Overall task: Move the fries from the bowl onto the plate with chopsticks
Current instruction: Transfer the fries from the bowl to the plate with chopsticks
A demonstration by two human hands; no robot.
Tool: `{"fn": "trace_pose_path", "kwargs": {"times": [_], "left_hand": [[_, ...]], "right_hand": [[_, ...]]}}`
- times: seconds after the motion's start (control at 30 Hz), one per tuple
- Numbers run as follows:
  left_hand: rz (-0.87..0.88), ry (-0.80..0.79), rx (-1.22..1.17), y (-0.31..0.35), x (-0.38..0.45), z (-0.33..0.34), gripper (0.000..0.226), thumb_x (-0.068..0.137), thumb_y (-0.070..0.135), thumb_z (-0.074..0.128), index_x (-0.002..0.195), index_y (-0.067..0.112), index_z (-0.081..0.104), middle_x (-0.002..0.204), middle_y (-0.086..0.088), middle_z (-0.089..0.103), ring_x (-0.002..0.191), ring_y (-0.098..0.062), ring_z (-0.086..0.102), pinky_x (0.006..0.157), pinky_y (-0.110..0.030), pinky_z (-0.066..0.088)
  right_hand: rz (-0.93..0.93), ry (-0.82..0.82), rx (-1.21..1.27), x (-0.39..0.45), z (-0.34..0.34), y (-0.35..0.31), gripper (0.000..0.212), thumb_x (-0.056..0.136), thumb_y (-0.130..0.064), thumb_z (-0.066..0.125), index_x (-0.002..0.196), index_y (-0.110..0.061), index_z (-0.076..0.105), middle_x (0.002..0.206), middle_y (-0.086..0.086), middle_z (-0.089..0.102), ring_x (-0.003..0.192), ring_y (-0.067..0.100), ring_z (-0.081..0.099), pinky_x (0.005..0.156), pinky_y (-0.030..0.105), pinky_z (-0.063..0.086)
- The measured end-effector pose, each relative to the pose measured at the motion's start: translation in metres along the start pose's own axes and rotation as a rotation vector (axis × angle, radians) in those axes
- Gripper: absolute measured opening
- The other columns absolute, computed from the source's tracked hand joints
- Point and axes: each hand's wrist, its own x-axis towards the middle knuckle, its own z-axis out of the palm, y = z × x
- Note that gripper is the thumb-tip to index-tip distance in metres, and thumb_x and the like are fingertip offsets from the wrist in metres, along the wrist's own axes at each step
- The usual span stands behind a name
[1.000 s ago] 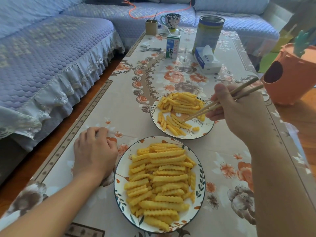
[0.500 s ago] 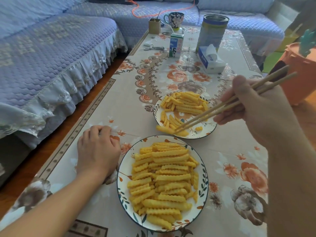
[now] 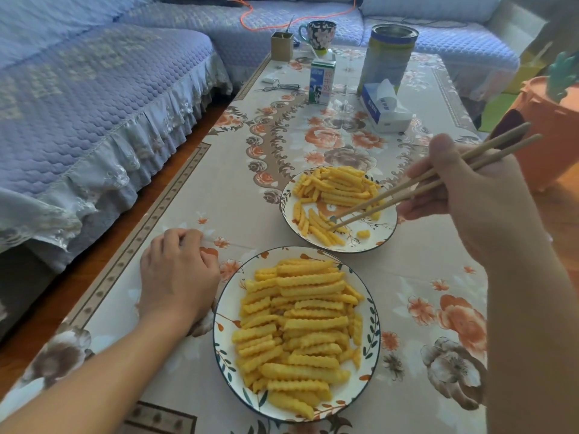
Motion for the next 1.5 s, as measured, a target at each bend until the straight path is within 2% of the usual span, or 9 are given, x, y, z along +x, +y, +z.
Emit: {"fn": "trace_pose_path", "kwargs": {"times": [0.3,0.43,0.7,0.83,0.97,1.07,1.23,1.37,1.5], "left_hand": [[0.012,0.003,0.004,0.000,0.000,-0.002,0.041,0.084,0.027,0.040,0.111,0.012,0.066,0.114,-0.016,0.060,0.106,-0.038,0.052,0.094,-0.052,0.045],[0.004,-0.006,0.006,0.000,0.001,0.000,0.031,0.087,0.021,0.049,0.111,0.012,0.066,0.114,-0.016,0.059,0.107,-0.037,0.051,0.094,-0.052,0.044],[0.009,-0.005,-0.004,0.001,0.001,-0.002,0.043,0.084,0.029,0.040,0.114,0.012,0.066,0.116,-0.015,0.059,0.108,-0.037,0.051,0.096,-0.052,0.044],[0.007,-0.004,0.005,0.000,0.001,-0.001,0.034,0.088,0.022,0.049,0.115,0.011,0.065,0.116,-0.016,0.059,0.108,-0.037,0.051,0.096,-0.052,0.043],[0.016,0.006,0.013,0.000,0.001,0.000,0.034,0.086,0.023,0.048,0.113,0.012,0.065,0.115,-0.016,0.059,0.107,-0.038,0.051,0.095,-0.053,0.044],[0.008,0.002,0.019,-0.001,0.001,0.001,0.029,0.088,0.018,0.055,0.114,0.011,0.066,0.116,-0.016,0.059,0.108,-0.038,0.052,0.095,-0.052,0.043],[0.010,0.006,0.019,-0.001,0.000,0.001,0.027,0.088,0.017,0.055,0.112,0.011,0.065,0.115,-0.016,0.059,0.107,-0.038,0.052,0.094,-0.052,0.043],[0.012,0.001,0.024,0.000,0.001,0.000,0.028,0.088,0.018,0.054,0.113,0.011,0.065,0.116,-0.016,0.059,0.108,-0.038,0.052,0.094,-0.052,0.043],[0.011,-0.007,0.024,-0.001,0.001,0.000,0.029,0.089,0.019,0.052,0.114,0.012,0.065,0.117,-0.015,0.059,0.109,-0.037,0.051,0.095,-0.051,0.043]], "right_hand": [[-0.011,0.085,-0.164,0.004,0.023,0.022,0.034,0.103,-0.036,0.059,0.084,-0.010,0.073,0.065,0.011,0.073,0.058,0.024,0.075,0.058,0.034,0.063],[-0.008,0.099,-0.158,0.004,0.022,0.021,0.035,0.103,-0.037,0.059,0.082,-0.011,0.072,0.064,0.011,0.073,0.057,0.025,0.075,0.058,0.035,0.063],[0.002,0.084,-0.177,0.004,0.022,0.023,0.037,0.104,-0.035,0.056,0.085,-0.008,0.071,0.067,0.013,0.073,0.058,0.026,0.075,0.060,0.039,0.064],[-0.034,0.105,-0.087,0.002,0.014,0.011,0.042,0.107,-0.036,0.051,0.081,-0.005,0.067,0.063,0.016,0.071,0.055,0.030,0.073,0.056,0.042,0.064],[-0.018,-0.144,0.147,-0.014,0.004,-0.020,0.046,0.098,-0.038,0.052,0.070,-0.006,0.067,0.055,0.018,0.064,0.048,0.037,0.068,0.047,0.040,0.059],[-0.012,-0.353,0.038,-0.027,0.007,-0.032,0.043,0.090,-0.038,0.056,0.068,-0.003,0.067,0.055,0.022,0.063,0.048,0.041,0.067,0.046,0.044,0.059],[-0.039,-0.420,-0.113,-0.030,0.013,-0.031,0.038,0.085,-0.038,0.061,0.076,-0.001,0.068,0.057,0.017,0.067,0.052,0.035,0.071,0.051,0.042,0.062],[-0.099,-0.363,-0.133,-0.027,0.000,-0.032,0.035,0.084,-0.033,0.065,0.078,0.001,0.069,0.059,0.017,0.067,0.050,0.032,0.070,0.050,0.039,0.062],[-0.139,-0.159,-0.013,-0.021,-0.009,-0.028,0.033,0.087,-0.035,0.066,0.074,-0.005,0.069,0.058,0.012,0.066,0.048,0.032,0.067,0.049,0.038,0.060]]}}
